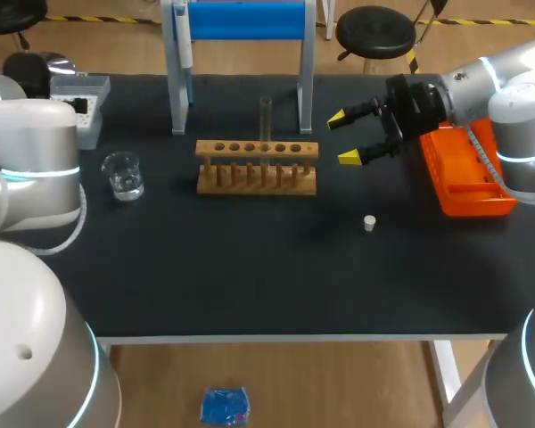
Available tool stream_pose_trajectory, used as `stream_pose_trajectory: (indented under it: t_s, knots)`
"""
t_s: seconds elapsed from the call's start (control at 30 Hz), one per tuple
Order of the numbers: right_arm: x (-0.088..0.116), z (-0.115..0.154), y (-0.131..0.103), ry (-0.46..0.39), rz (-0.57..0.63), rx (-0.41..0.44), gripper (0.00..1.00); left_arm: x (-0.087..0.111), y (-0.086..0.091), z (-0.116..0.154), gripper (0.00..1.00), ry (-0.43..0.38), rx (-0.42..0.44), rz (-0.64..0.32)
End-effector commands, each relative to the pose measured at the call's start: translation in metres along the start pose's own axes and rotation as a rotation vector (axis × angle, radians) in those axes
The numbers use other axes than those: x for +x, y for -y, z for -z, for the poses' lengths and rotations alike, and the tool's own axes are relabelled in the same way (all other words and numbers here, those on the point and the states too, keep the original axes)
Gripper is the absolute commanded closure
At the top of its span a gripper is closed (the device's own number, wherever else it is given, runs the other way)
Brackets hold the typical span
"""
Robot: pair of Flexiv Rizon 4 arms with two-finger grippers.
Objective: Invert the test tube, pick up the pipette, mount the tip to pipette, aspirate from beaker and dispense into the tube, eject the tip, return the pipette, and cap with the stopper.
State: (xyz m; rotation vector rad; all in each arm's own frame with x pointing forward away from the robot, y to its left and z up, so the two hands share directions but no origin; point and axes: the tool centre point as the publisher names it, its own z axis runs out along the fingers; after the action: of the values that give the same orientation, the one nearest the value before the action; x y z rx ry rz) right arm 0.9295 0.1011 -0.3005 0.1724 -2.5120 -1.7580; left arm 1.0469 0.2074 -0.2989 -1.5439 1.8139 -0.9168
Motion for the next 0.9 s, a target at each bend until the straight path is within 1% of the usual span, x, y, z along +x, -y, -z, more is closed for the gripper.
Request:
stream_pose_trajectory:
  t_s: [0.03,0.07,0.2,0.27,0.5,0.77,0.9]
  knots:
    - [0.000,0.001,0.000,-0.001,0.000,0.002,0.00,0.002,-0.002,-0.026,0.30,0.034,0.006,0.014]
    - [0.000,0.001,0.000,-0.001,0.000,0.002,0.00,0.002,-0.001,-0.028,0.29,0.034,0.007,0.016]
    - [0.000,0.001,0.000,-0.001,0.000,0.002,0.00,-0.001,0.000,-0.034,0.34,0.039,0.008,0.028]
    - [0.000,0.001,0.000,-0.001,0.000,0.002,0.00,-0.004,0.000,-0.036,0.33,0.049,0.006,0.035]
    - [0.000,0.001,0.000,-0.001,0.000,0.002,0.00,-0.013,-0.001,-0.044,0.37,0.072,0.006,0.054]
    - [0.000,0.001,0.000,-0.001,0.000,0.002,0.00,-0.021,0.003,-0.056,0.48,0.081,0.009,0.057]
    - [0.000,0.001,0.000,-0.001,0.000,0.002,0.00,-0.025,0.006,-0.061,0.47,0.081,0.007,0.048]
